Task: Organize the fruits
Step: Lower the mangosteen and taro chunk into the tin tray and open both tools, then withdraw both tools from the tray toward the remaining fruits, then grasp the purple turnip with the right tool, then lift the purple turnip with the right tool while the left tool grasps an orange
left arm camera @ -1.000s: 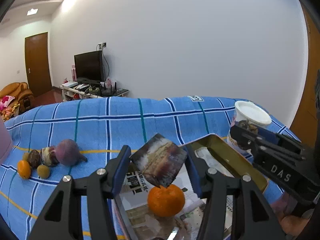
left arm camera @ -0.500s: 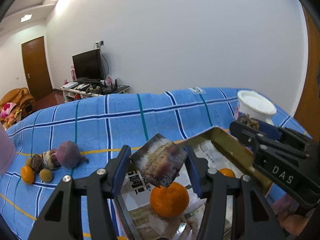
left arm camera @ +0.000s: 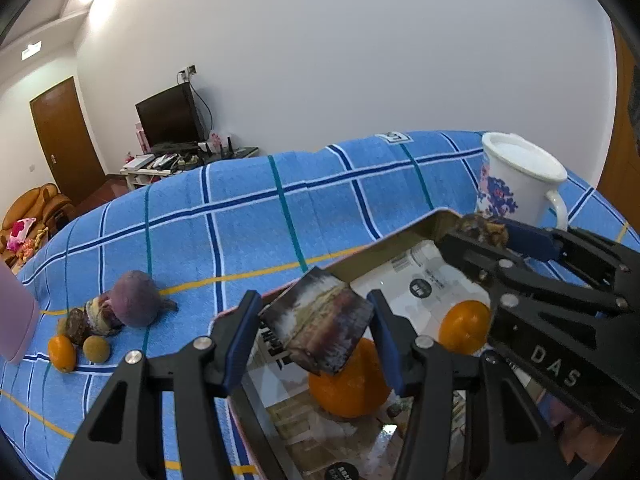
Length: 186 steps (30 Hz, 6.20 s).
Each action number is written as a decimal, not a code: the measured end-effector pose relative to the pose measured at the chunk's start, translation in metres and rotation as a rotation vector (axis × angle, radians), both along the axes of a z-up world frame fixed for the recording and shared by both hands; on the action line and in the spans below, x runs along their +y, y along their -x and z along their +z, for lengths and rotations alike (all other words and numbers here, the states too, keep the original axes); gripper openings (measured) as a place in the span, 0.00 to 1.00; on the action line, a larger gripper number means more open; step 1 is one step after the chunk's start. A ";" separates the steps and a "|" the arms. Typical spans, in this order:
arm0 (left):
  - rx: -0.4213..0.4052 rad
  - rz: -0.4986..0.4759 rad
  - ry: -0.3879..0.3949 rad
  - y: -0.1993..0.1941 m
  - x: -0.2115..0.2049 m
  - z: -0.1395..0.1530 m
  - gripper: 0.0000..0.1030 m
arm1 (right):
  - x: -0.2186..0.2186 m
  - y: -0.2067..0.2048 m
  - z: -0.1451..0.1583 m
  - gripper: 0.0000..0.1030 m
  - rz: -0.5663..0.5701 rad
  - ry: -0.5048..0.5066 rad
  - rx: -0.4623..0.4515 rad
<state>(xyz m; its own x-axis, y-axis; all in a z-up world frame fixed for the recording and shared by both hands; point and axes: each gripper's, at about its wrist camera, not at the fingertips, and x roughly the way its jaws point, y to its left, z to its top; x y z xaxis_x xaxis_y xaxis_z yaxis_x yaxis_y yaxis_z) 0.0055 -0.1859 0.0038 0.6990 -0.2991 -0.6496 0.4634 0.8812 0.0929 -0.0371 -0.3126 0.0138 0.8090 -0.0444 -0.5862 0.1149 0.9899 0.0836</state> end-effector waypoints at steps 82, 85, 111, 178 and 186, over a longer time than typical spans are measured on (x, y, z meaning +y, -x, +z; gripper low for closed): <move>-0.178 0.250 0.061 0.020 0.123 0.004 1.00 | 0.048 0.074 0.018 0.74 -0.258 0.061 -0.358; -0.169 0.233 0.011 0.014 0.128 0.000 1.00 | 0.054 0.069 0.015 0.74 -0.266 0.035 -0.335; -0.196 0.399 0.071 -0.041 0.232 0.001 1.00 | 0.186 -0.013 0.005 0.74 -0.094 0.021 -0.264; 0.224 0.344 0.093 -0.120 0.260 -0.047 0.78 | 0.225 -0.032 -0.023 0.50 0.207 -0.061 0.023; 0.227 0.293 0.184 -0.115 0.266 -0.041 0.40 | 0.222 -0.022 -0.023 0.50 0.208 -0.066 0.019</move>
<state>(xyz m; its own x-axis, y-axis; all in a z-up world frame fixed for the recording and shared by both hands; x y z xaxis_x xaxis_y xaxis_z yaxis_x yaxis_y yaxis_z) 0.1203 0.0800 -0.0375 0.6166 -0.2340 -0.7517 0.1811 0.9714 -0.1538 -0.0148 -0.0904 -0.0094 0.7855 0.1619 -0.5973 -0.0896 0.9848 0.1491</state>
